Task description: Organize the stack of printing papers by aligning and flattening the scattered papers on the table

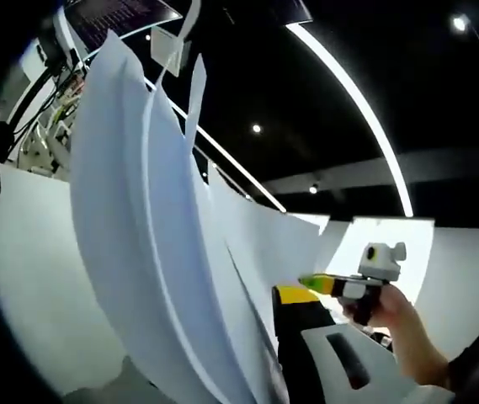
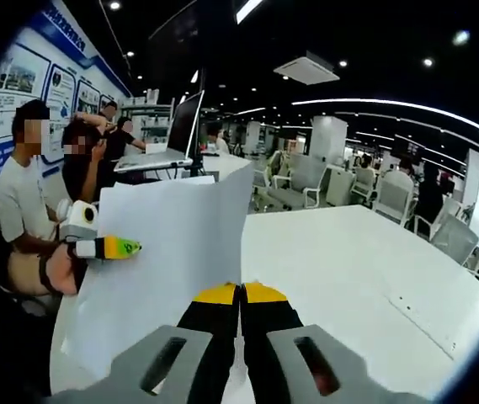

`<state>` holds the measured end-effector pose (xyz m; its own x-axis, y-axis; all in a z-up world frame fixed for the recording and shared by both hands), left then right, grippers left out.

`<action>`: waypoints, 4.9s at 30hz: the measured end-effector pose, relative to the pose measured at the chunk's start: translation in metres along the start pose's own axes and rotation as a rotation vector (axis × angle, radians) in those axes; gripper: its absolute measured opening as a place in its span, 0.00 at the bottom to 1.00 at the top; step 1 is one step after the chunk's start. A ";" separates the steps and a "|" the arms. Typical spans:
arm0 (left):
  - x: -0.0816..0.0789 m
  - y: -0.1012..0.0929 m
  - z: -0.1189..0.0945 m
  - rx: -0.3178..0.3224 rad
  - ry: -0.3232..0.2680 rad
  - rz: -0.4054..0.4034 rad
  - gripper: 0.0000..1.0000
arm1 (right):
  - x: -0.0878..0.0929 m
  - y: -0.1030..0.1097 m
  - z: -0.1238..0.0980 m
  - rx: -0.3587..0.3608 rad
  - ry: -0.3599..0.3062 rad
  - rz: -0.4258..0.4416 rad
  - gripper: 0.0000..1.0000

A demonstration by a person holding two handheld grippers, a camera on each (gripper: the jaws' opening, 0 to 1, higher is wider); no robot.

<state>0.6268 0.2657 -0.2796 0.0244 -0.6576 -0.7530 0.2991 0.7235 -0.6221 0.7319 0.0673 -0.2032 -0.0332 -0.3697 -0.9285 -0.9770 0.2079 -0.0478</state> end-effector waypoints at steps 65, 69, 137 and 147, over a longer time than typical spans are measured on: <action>0.001 -0.002 -0.001 -0.002 -0.012 0.029 0.15 | -0.014 0.032 0.033 -0.094 -0.100 -0.021 0.00; 0.001 -0.002 -0.001 -0.005 -0.015 0.036 0.14 | -0.014 0.033 0.033 -0.095 -0.101 -0.020 0.00; -0.006 -0.013 -0.005 0.117 -0.052 0.007 0.06 | 0.001 0.018 0.013 -0.142 -0.113 0.007 0.35; -0.010 -0.032 -0.009 0.261 -0.080 -0.027 0.06 | 0.003 0.021 0.003 -0.224 -0.116 -0.030 0.33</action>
<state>0.6083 0.2515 -0.2543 0.0854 -0.6982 -0.7108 0.5360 0.6336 -0.5580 0.7120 0.0735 -0.2084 0.0085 -0.2639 -0.9645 -0.9999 -0.0125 -0.0054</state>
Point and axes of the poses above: the point that each gripper's makers call its tool centre point, and the gripper's own axes: z roughly forward along the fingers, y roughly to its left, x roughly out of its underside, the point moved 7 cm from there along -z, roughly backward along the fingers, and after that the axes turned 9 degrees about -x, right-handed, at the moved point
